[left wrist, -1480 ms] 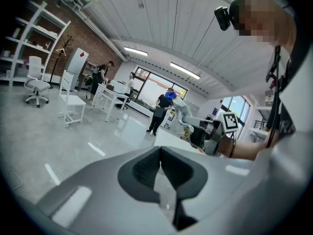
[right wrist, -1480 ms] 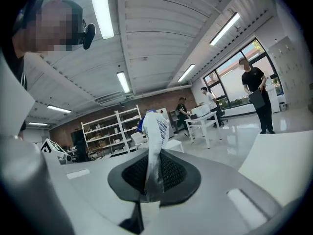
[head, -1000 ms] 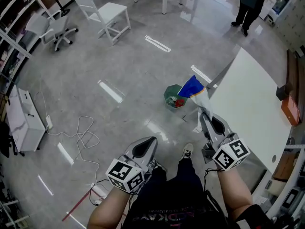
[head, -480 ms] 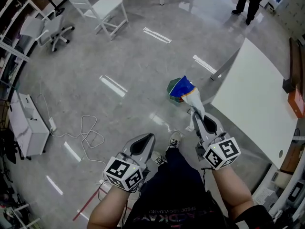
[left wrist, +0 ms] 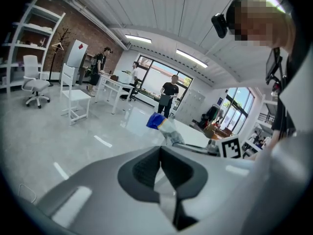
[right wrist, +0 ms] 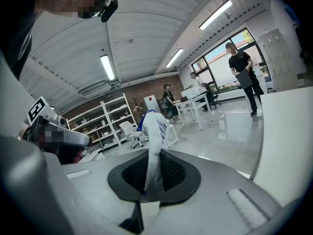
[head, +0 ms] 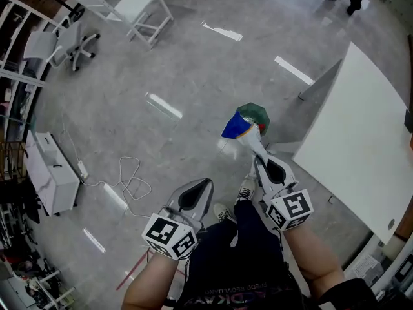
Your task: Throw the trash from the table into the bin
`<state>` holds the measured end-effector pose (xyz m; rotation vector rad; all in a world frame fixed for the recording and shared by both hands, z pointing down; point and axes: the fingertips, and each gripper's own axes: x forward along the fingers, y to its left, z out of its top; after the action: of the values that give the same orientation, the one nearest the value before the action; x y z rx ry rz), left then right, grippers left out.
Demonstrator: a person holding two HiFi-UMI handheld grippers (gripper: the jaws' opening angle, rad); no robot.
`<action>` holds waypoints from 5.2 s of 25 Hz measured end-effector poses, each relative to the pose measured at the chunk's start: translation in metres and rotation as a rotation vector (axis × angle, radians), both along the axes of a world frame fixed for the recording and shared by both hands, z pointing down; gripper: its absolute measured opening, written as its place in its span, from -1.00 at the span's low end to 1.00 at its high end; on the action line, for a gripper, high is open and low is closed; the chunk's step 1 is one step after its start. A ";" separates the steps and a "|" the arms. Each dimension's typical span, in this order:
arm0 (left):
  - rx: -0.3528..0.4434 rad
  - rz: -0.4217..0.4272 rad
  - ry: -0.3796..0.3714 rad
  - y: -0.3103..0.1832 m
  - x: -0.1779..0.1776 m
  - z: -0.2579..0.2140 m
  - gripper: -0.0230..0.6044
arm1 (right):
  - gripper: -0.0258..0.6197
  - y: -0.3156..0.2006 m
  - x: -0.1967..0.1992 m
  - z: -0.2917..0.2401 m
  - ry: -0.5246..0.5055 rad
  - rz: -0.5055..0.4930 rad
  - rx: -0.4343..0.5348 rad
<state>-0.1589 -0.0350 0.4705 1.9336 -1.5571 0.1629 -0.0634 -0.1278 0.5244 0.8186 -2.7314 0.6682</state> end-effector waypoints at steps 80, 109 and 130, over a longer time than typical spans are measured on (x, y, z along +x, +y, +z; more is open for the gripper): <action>-0.135 0.265 0.135 -0.044 -0.064 0.237 -0.90 | -0.92 -0.108 -0.057 0.324 0.232 0.193 -0.246; 0.162 0.798 0.119 0.026 0.075 -0.063 -0.90 | -0.92 0.132 0.101 -0.115 0.085 0.696 0.076; 0.142 1.268 0.182 0.169 0.206 -0.084 -0.90 | -0.92 0.347 0.185 -0.138 0.068 1.155 0.040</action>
<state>0.0472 0.1336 0.3869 2.6679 -0.0430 0.3802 0.1212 0.2188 0.3863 2.3661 -1.9782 0.7007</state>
